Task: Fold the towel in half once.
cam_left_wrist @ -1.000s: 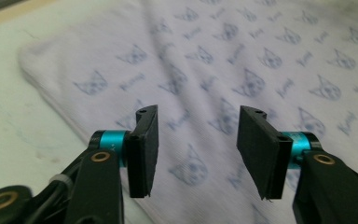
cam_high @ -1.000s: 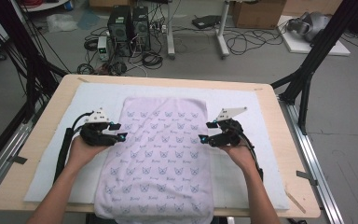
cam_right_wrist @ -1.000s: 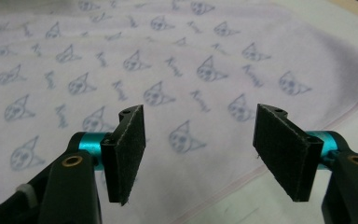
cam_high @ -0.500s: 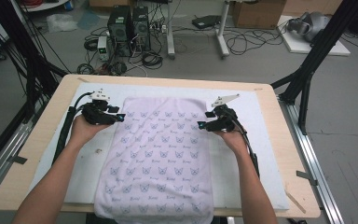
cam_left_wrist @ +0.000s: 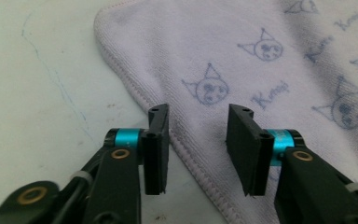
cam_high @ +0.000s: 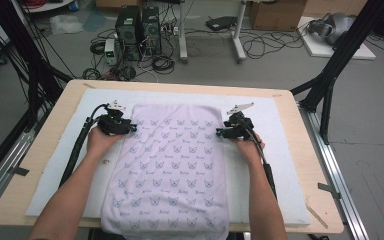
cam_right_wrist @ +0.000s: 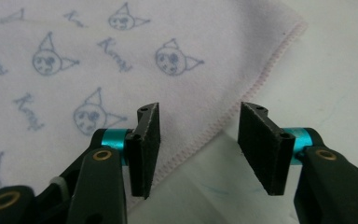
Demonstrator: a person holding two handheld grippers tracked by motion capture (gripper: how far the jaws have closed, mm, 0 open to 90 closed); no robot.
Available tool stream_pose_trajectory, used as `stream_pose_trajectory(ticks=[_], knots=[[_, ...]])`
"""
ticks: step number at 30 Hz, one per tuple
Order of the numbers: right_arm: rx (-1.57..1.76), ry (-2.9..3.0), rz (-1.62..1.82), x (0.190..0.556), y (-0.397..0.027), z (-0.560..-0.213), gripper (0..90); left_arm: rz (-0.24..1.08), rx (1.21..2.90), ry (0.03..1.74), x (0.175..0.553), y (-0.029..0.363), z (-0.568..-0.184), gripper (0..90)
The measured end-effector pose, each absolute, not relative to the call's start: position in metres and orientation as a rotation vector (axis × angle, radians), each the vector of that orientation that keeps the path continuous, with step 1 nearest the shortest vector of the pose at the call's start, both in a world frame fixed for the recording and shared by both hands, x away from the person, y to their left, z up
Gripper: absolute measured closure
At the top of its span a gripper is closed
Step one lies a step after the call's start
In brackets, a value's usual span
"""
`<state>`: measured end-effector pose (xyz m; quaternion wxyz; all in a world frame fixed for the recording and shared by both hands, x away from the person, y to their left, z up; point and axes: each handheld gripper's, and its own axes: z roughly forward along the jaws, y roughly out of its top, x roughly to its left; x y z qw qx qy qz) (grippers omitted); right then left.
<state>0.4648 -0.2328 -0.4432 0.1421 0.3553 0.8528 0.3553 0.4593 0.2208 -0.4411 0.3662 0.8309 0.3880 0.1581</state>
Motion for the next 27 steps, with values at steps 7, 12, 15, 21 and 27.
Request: stream_pose_trajectory(ticks=[7,12,15,21,27], knots=[[1.009,2.529,1.092,0.465,-0.229,-0.442,85.6,0.358,2.137,0.989,0.458,0.219,-0.440,86.0],[1.021,2.515,1.149,0.463,-0.233,-0.435,86.9,0.347,2.119,0.964,0.454,0.228,-0.428,86.6],[1.008,2.486,1.229,0.457,-0.240,-0.420,86.9,0.358,2.073,0.929,0.448,0.236,-0.412,86.6],[0.915,2.490,1.325,0.431,-0.249,-0.389,86.8,0.371,2.041,0.834,0.415,0.243,-0.387,86.5],[0.832,2.491,1.385,0.394,-0.251,-0.381,86.7,0.392,2.048,0.760,0.380,0.241,-0.386,86.5]])
